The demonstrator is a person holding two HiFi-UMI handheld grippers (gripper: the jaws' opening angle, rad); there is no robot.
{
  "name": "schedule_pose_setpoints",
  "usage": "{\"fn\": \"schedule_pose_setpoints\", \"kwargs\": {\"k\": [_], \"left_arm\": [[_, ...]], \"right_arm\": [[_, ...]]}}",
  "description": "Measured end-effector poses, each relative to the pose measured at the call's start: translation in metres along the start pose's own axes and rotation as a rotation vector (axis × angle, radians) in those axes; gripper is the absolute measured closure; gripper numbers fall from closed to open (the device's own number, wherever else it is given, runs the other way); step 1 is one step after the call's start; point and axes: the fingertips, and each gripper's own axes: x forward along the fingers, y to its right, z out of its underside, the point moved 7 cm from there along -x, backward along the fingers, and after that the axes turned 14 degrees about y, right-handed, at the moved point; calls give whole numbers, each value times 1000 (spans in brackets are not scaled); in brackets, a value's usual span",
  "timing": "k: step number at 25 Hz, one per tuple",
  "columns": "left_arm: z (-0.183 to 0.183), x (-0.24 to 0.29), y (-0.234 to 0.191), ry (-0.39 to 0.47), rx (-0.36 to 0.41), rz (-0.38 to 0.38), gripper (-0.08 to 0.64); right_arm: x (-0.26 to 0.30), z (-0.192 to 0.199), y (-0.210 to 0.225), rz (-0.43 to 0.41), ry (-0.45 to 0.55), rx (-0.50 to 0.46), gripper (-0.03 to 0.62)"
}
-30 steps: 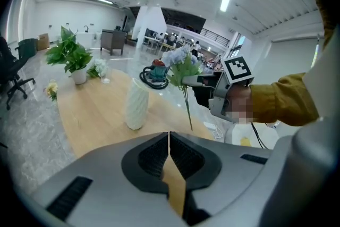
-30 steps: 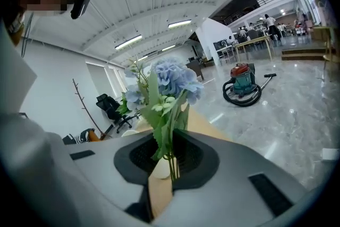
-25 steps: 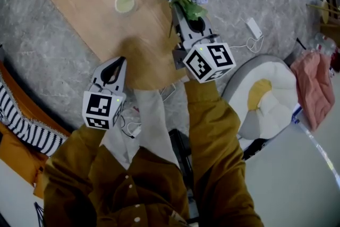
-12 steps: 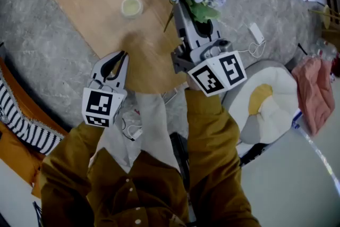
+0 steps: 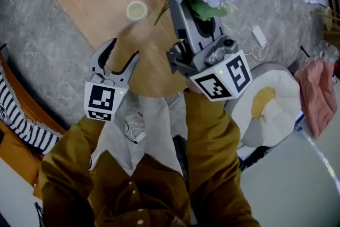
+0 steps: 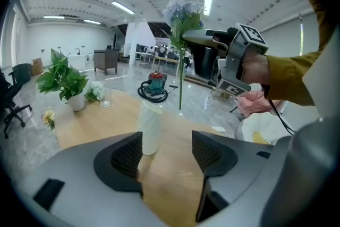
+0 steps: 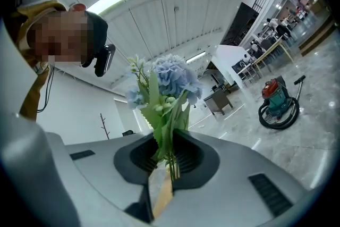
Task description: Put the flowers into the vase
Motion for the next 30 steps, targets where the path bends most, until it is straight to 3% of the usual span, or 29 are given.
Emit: {"fn": "schedule_pose_setpoints", "kwargs": {"k": [12, 22, 30], "left_arm": [[1, 38, -38, 99, 137, 21, 175], [7, 70, -56, 128, 248, 121, 167], [7, 89, -56, 138, 278, 155, 167]], "right_arm": [[26, 17, -13, -123, 12, 9, 538], [37, 34, -7, -147, 37, 17, 538], [37, 37, -2, -163, 46, 11, 538]]}}
